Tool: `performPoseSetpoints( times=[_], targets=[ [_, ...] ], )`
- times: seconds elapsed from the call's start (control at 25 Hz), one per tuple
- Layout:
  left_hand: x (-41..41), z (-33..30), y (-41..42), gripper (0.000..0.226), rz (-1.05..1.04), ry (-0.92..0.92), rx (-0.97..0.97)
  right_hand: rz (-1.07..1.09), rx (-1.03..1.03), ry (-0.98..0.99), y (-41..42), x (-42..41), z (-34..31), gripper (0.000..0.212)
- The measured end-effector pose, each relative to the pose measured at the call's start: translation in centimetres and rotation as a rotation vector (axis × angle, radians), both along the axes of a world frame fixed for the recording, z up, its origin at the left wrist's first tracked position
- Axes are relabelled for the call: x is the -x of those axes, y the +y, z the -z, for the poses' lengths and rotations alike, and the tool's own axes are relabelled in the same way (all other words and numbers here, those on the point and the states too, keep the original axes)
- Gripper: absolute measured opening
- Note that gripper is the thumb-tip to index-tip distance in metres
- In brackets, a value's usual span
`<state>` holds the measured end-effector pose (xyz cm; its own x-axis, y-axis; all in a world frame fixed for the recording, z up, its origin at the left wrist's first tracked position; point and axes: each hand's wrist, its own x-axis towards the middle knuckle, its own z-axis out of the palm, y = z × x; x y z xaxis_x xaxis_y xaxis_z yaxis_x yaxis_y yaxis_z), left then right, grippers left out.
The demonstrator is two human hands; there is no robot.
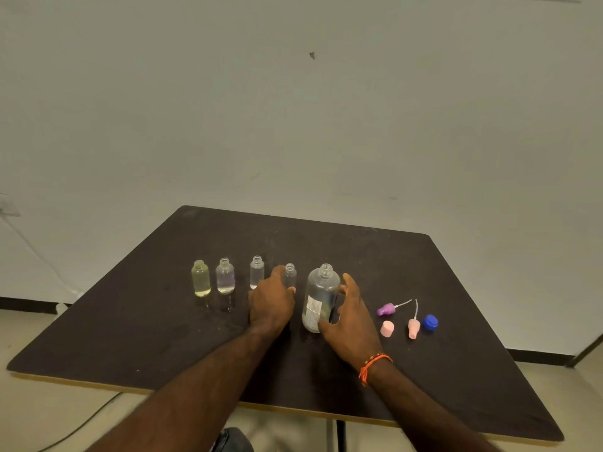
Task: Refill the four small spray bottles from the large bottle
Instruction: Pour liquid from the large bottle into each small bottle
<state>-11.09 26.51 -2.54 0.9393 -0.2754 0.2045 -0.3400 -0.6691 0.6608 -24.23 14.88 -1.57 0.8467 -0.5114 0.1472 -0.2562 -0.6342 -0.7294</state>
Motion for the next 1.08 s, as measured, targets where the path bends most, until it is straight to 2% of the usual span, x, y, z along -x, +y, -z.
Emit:
performPoseSetpoints(
  times=[0.32,0.52,0.6,0.68,0.8,0.96,1.08],
  targets=[
    [-0.7,0.1,-1.0,0.045,-0.036,-0.035,-0.061,-0.012,-0.017,-0.027,0.1,-0.8,-0.1,0.096],
    [-0.4,0.0,-0.4,0.055,-0.036,-0.007,-0.042,-0.001,0.017,-0.013,0.3,-0.2,-0.9,0.092],
    [0.2,-0.4,0.2,0.047,-0.02,-0.022,-0.025,0.003,0.052,-0.017,0.5,0.1,-1.5,0.082],
    [1.1,-1.2,1.1,0.041,0.008,-0.061,-0.017,0.01,0.073,0.009,0.8,0.5,-2.0,0.083],
    [1.8,-2.4,2.8,0.056,0.067,-0.05,-0.009,0.018,0.082,0.016,1.0,1.2,-3.0,0.082],
    [1.3,-2.2,5.1,0.085,0.305,0.071,-0.007,0.01,0.048,0.048,1.5,2.1,-3.8,0.067],
    [1.7,-1.8,5.5,0.1,0.368,0.1,-0.038,0.025,0.026,0.069,1.9,2.2,-3.8,0.066]
  ],
)
